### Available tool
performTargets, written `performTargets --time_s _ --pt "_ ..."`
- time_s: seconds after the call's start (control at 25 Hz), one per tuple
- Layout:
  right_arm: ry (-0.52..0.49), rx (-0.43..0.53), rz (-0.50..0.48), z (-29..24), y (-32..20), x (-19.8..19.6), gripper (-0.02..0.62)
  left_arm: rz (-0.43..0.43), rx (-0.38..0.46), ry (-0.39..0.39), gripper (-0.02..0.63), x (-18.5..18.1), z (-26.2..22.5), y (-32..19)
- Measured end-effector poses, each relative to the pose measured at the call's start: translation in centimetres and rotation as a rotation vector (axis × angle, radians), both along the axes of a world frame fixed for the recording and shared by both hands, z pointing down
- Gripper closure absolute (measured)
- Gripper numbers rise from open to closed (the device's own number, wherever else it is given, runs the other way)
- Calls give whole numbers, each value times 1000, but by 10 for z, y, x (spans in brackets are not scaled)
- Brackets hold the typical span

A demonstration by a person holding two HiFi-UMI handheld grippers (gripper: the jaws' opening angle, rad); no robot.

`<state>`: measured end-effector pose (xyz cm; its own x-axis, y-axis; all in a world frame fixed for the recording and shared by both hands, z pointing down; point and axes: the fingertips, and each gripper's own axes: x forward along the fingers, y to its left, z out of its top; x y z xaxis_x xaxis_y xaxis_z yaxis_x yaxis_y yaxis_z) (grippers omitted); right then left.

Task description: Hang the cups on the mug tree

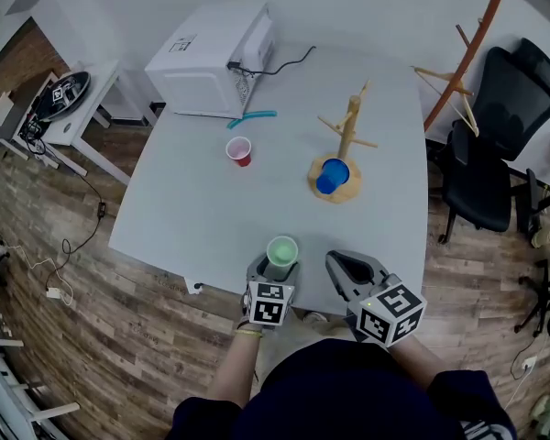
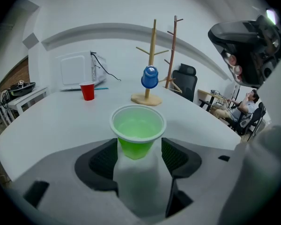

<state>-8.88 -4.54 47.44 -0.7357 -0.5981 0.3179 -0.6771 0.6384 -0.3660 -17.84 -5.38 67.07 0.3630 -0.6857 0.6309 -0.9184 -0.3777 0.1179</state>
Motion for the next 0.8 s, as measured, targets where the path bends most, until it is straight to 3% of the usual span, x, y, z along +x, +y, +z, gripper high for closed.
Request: performTargets --time_s 0.4,0.8 --pt "-2 3 52 -1 -4 9 566 51 -81 -30 327 2 13 -7" --pt "-12 13 73 -4 -6 13 566 78 -109 -71 328 3 21 -12"
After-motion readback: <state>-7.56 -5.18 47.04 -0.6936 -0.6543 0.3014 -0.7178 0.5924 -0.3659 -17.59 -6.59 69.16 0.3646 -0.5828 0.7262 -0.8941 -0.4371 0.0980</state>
